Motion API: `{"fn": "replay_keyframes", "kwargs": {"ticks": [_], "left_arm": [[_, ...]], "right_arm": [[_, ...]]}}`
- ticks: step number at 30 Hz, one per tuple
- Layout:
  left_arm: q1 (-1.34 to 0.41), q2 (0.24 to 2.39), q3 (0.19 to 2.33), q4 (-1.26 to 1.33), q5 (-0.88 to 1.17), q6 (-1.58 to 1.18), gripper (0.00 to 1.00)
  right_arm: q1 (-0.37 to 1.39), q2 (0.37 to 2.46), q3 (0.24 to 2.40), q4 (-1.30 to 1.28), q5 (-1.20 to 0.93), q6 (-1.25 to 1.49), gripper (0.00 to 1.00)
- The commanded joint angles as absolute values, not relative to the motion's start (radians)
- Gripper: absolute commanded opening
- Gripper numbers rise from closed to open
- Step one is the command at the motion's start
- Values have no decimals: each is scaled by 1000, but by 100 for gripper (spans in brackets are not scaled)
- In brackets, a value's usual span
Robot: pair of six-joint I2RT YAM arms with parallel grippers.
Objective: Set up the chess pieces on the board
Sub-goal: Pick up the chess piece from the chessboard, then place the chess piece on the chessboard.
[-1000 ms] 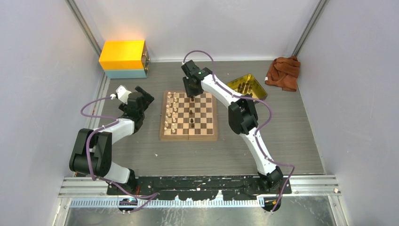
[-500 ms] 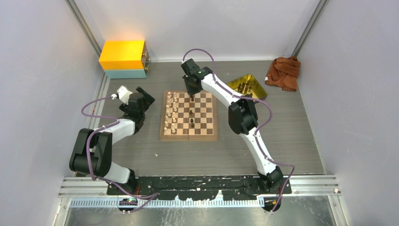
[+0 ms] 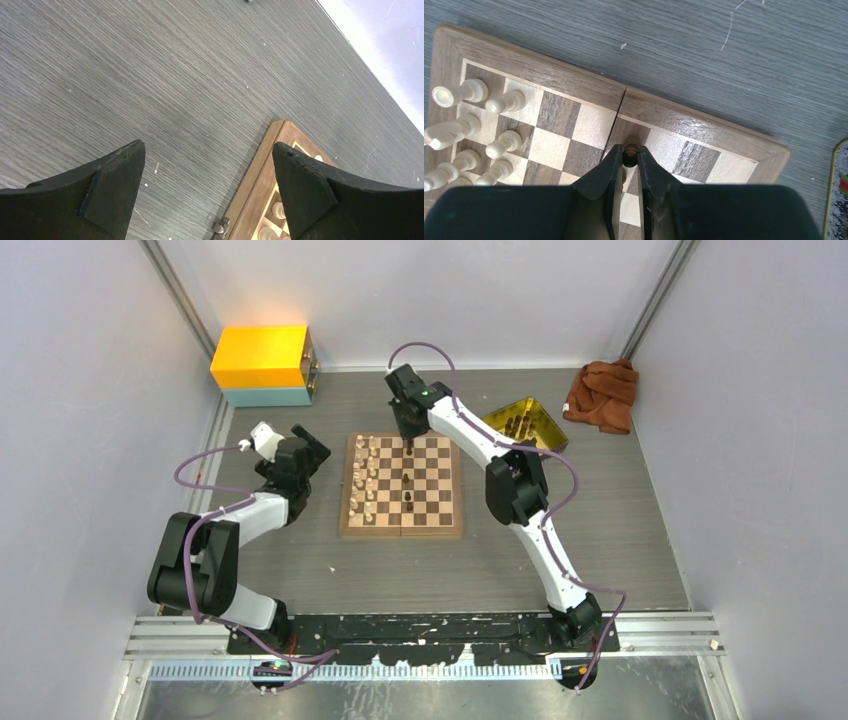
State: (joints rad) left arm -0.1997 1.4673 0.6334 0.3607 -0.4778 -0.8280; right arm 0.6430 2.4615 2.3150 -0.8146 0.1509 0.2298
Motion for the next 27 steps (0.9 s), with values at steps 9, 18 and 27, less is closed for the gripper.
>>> {"fn": "replay_keyframes", "kwargs": {"ticks": [9,18,27], "left_arm": [[-247,1417,678,368,-563,-740,98],[-258,1415,678,368,-574,-733,98],[-267,1417,686,368,-579,-710,98]], "right_arm": [[593,2300,2217,-772,223,213,1],[567,2276,2160,-769,209,229,1],[559,2286,2149,-759,167,246,2]]}}
